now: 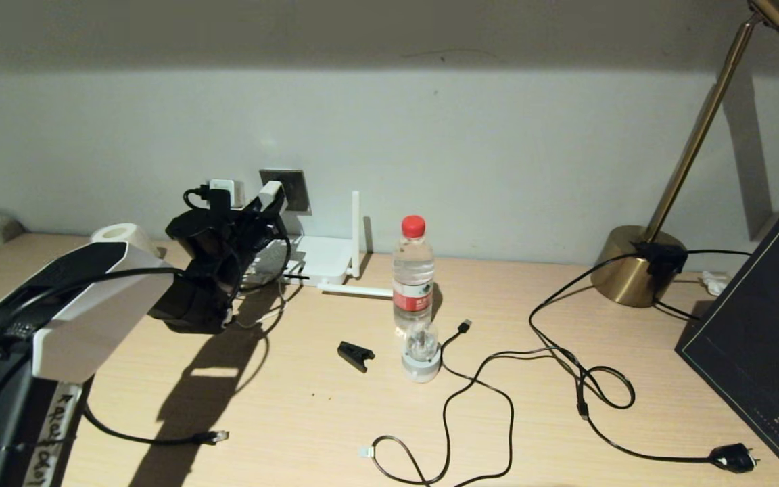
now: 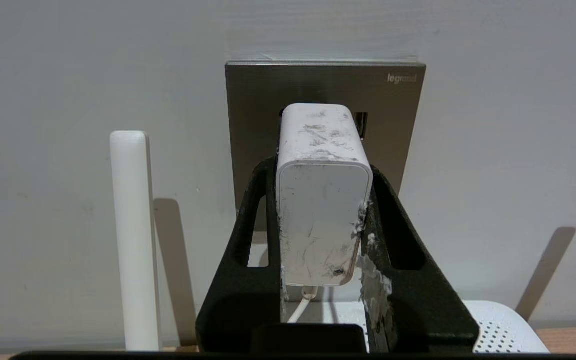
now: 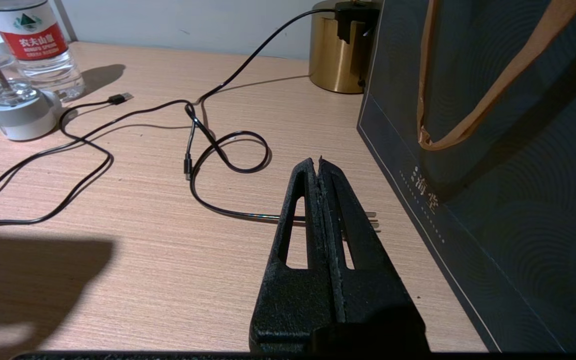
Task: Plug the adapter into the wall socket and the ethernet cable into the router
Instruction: Plug plug into socket
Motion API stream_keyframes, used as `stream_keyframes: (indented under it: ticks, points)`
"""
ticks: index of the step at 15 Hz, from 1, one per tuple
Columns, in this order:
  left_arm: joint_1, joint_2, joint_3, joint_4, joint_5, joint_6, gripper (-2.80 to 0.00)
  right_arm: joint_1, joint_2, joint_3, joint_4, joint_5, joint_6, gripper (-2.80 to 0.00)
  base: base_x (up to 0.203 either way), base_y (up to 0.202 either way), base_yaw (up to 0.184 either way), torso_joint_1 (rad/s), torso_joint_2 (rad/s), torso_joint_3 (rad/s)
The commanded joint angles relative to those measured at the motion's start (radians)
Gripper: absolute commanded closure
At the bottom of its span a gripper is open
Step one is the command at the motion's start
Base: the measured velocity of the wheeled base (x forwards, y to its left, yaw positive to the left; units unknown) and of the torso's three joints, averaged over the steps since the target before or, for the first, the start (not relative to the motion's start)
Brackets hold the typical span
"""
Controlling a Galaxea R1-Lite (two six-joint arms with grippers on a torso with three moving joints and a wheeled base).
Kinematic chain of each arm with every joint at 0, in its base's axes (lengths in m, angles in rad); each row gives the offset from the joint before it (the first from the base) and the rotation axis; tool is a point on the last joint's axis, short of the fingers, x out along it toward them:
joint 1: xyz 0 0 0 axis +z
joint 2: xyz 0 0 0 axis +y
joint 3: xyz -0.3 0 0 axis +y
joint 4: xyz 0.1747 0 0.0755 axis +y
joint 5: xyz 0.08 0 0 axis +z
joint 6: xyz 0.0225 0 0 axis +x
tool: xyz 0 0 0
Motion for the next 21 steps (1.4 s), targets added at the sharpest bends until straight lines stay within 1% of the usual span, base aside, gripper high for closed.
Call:
stream_keyframes:
  ticks: [1, 12, 18, 21]
  points:
    - [0.0, 0.005, -0.006, 0.003, 0.0, 0.0, 0.0, 0.0, 0.001, 0.035, -0.001, 0.001, -0.001, 0.0, 0.0, 0.0, 0.0, 0.0, 0.0, 0.0]
    - [0.0, 0.038, -0.066, 0.027, 0.001, -0.001, 0.0, 0.0, 0.001, 0.035, -0.001, 0.001, -0.001, 0.0, 0.0, 0.0, 0.0, 0.0, 0.0, 0.0]
    - [-0.002, 0.061, -0.134, 0.058, 0.001, -0.001, 0.0, 0.0, 0.001, 0.035, -0.001, 0.001, -0.001, 0.0, 0.0, 0.0, 0.0, 0.0, 0.0, 0.0]
    - [-0.002, 0.065, -0.126, 0.054, 0.004, 0.0, 0.0, 0.0, 0.001, 0.035, -0.001, 0.001, -0.001, 0.0, 0.0, 0.0, 0.0, 0.0, 0.0, 0.0]
